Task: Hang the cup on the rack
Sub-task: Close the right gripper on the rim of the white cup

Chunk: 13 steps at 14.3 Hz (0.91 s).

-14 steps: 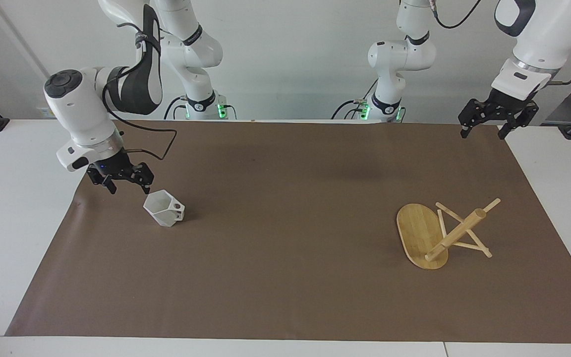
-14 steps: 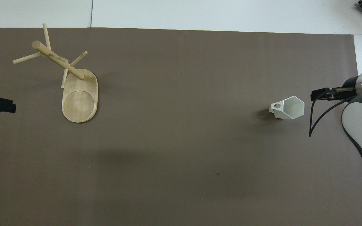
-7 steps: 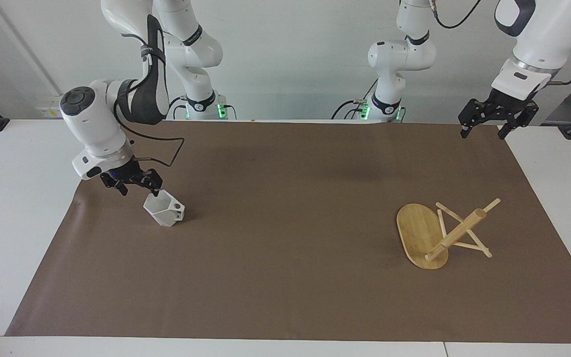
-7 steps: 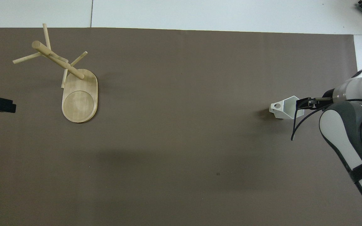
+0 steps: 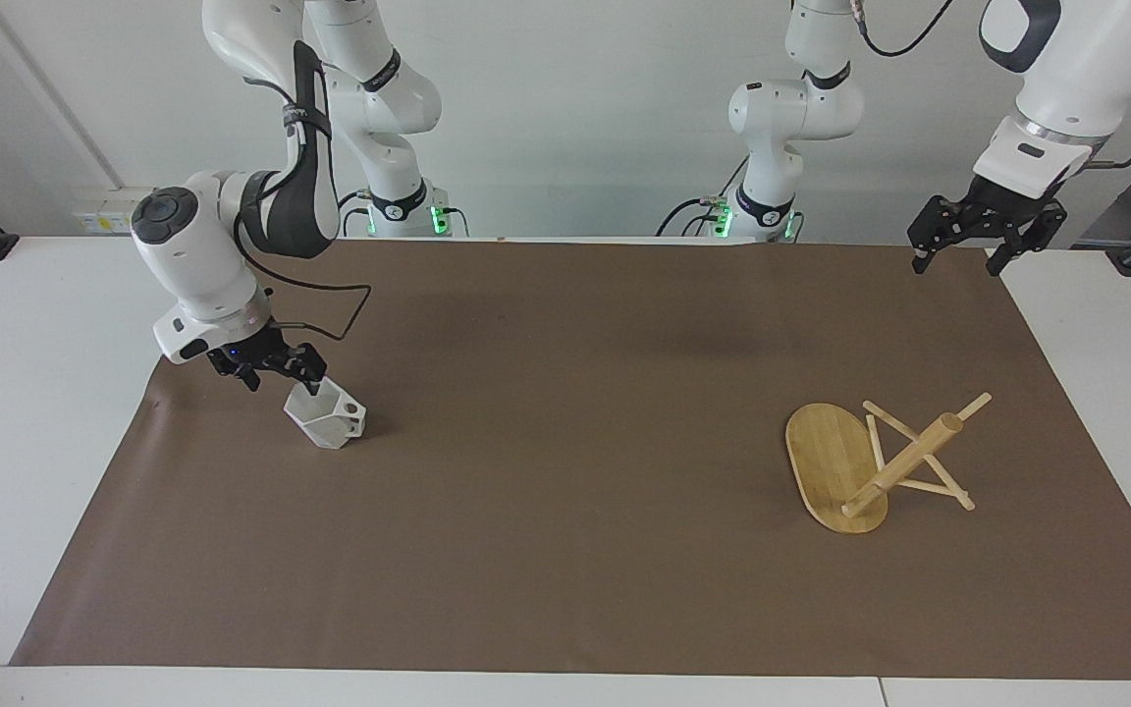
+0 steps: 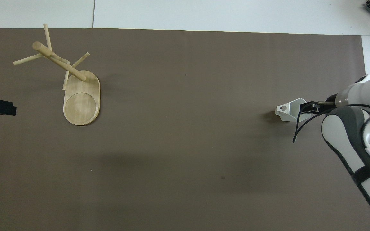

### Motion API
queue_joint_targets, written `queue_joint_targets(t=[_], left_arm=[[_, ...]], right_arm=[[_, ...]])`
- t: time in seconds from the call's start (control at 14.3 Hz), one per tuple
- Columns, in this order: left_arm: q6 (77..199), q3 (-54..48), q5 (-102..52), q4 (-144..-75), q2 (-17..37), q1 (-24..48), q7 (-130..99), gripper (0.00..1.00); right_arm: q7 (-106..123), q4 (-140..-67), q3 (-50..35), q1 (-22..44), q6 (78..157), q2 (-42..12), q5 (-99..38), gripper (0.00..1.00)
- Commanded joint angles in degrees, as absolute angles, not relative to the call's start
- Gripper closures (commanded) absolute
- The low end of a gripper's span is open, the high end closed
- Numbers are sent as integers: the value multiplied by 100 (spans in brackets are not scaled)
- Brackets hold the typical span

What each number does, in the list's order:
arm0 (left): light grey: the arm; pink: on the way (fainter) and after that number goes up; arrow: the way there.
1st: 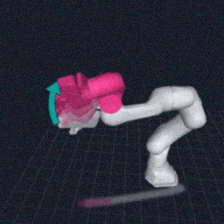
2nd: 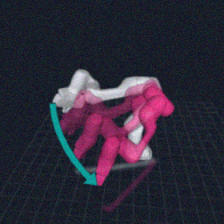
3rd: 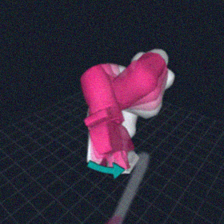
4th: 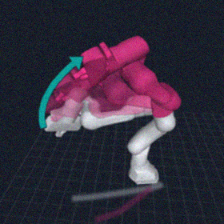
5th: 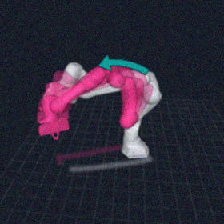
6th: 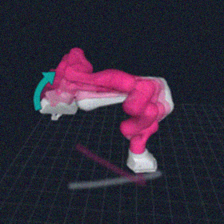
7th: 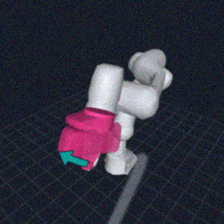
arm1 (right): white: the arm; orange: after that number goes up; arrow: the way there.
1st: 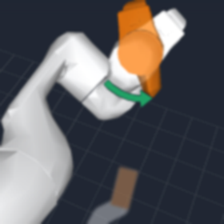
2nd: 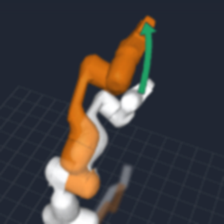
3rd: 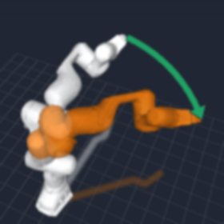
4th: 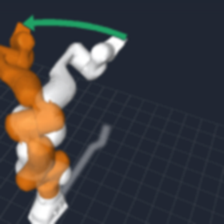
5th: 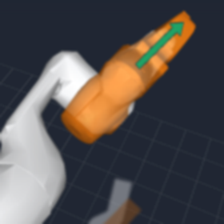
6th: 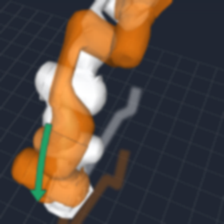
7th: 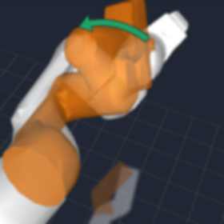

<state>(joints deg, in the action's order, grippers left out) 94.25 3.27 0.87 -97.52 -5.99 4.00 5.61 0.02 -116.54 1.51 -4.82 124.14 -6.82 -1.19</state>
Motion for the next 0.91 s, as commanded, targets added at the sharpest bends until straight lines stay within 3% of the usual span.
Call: queue_joint_targets(t=[0.0, 0.84], left_arm=[[9334, 308, 185, -9765, -659, 369, 598, 0], [9334, 308, 185, -9765, -659, 360, 598, 0]], right_arm=[[-141, -11821, 132, -519, 12595, -633, -211, 0], [-132, -11891, 132, -536, 13008, -791, -202, 0]])
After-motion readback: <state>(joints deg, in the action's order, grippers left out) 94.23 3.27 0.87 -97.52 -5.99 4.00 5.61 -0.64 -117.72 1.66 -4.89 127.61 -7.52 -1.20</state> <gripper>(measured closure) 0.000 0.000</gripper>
